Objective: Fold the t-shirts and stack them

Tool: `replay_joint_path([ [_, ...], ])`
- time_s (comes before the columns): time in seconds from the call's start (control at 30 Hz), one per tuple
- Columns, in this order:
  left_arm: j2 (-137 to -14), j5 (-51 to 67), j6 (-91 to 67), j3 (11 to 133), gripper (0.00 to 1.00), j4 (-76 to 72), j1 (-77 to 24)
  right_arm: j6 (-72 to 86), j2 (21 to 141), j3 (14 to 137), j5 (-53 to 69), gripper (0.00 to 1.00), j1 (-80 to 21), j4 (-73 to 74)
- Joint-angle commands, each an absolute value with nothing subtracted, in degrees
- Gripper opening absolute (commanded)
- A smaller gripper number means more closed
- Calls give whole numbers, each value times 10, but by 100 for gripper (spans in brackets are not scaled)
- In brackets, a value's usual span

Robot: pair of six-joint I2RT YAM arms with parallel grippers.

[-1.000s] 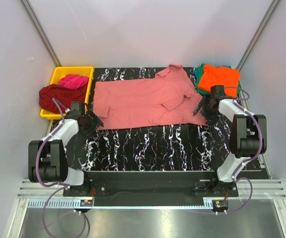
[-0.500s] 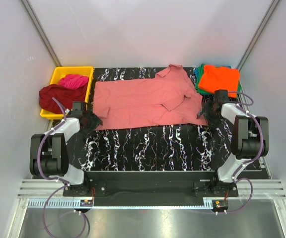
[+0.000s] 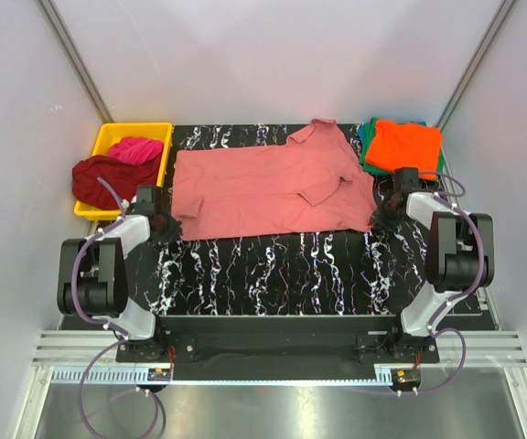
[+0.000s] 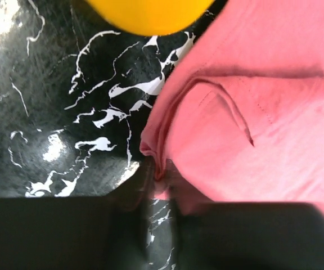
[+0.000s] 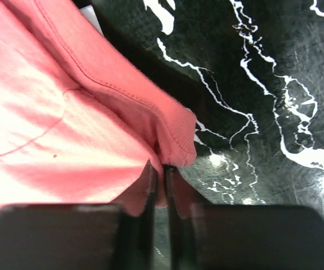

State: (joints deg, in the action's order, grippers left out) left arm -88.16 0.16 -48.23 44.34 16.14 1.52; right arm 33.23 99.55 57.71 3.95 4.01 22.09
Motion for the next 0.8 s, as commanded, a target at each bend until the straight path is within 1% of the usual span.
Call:
replay_joint_path([
  [0.0, -879, -23, -479, 480, 0, 146, 13, 337, 983, 601, 33, 6, 40, 211],
  [0.07, -878, -19, -469, 501, 0, 162, 17, 332, 959, 618, 34, 0, 40, 227],
  [0.17, -853, -4, -460, 540, 0, 220, 43, 323, 915, 661, 16, 0, 40, 277],
  [0.23, -790, -3, -458, 533, 0, 231, 66, 319, 884, 671, -19, 0, 40, 302],
  [0.37, -673, -23, -452, 491, 0, 266, 75, 332, 769, 604, -42, 0, 40, 320],
  [0.4, -656, -24, -459, 464, 0, 273, 75, 345, 753, 563, -40, 0, 40, 320],
  [0.47, -606, -20, -468, 430, 0, 283, 76, 358, 716, 518, -35, 0, 40, 319],
  [0.5, -588, -17, -482, 391, 0, 285, 76, 374, 706, 476, -30, 0, 40, 320],
  [0.57, -542, -4, -500, 331, 0, 291, 76, 387, 680, 438, -17, 0, 40, 321],
  [0.67, -495, 15, -540, 274, 0, 306, 78, 429, 627, 369, 17, 0, 40, 324],
  [0.73, -448, 17, -562, 260, 0, 321, 82, 466, 593, 330, 39, 0, 40, 330],
  [0.77, -432, 6, -571, 254, 0, 350, 81, 475, 562, 320, 45, 5, 40, 332],
])
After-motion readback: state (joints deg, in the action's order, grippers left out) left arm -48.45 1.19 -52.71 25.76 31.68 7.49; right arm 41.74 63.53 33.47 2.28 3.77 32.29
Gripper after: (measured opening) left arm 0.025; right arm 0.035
